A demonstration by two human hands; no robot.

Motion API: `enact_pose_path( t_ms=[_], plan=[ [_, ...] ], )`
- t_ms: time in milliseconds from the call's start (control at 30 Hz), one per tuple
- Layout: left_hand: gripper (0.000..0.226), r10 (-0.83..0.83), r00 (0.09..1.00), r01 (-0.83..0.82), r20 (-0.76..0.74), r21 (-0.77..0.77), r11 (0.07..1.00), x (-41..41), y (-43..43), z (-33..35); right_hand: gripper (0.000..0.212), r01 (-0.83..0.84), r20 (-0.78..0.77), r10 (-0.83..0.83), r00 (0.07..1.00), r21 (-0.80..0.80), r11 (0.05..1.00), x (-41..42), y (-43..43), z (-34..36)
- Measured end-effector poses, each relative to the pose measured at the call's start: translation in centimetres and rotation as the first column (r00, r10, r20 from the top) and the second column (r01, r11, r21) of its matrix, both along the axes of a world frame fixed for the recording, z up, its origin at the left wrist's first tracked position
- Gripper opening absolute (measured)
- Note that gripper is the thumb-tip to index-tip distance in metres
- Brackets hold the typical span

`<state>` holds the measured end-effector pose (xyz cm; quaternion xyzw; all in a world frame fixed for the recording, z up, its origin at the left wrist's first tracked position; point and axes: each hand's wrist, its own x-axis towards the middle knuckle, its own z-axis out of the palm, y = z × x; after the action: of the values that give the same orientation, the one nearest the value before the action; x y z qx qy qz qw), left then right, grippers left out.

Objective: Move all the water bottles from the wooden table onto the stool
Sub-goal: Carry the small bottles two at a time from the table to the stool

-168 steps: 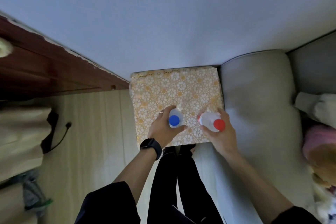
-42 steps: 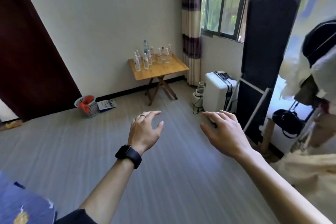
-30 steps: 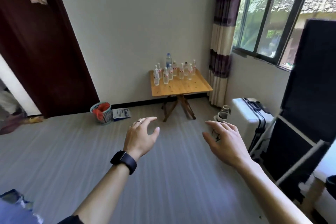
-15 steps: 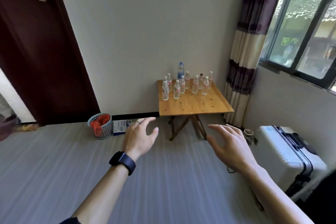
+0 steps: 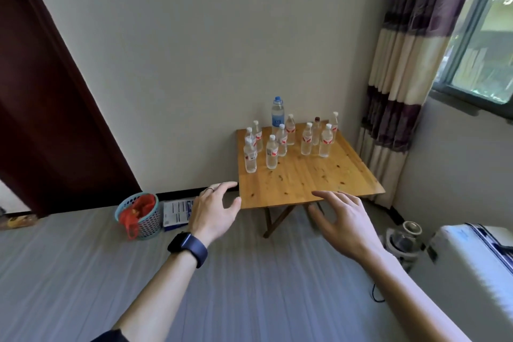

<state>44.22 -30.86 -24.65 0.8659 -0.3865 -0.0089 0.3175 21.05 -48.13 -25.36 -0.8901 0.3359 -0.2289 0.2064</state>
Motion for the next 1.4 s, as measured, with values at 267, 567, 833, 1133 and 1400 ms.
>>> enact_pose_path(
  t_ms=[267,567,833,1133,1400],
  plan=[
    [0.038,0.086,0.993,-0.085,-0.083,0.008,0.996,11.6,-8.6,-2.8,0.046,-0.073,-0.045,0.076,0.996,0.059,0.996,15.0,-11.4,-0.9],
    [0.041,0.043,0.979,-0.030,-0.198,0.068,0.997,27.5,-20.6,-8.0,0.044,-0.009,-0.103,0.025,0.994,0.160,0.987,29.3,-21.2,-6.4],
    [0.053,0.025,0.914,0.039,-0.405,0.150,0.988,37.3,-31.1,-12.2,0.046,0.105,-0.240,-0.029,0.970,0.312,0.944,36.6,-28.4,-11.0],
    [0.070,0.181,0.828,-0.047,-0.530,0.257,0.965,43.3,-40.8,-18.2,0.067,0.128,-0.335,0.044,0.941,0.472,0.872,45.2,-39.9,-17.8],
    [0.096,0.270,0.718,-0.098,-0.641,0.292,0.951,45.1,-45.5,-23.0,0.094,0.158,-0.342,0.080,0.936,0.614,0.773,51.0,-46.3,-22.4]
  ],
)
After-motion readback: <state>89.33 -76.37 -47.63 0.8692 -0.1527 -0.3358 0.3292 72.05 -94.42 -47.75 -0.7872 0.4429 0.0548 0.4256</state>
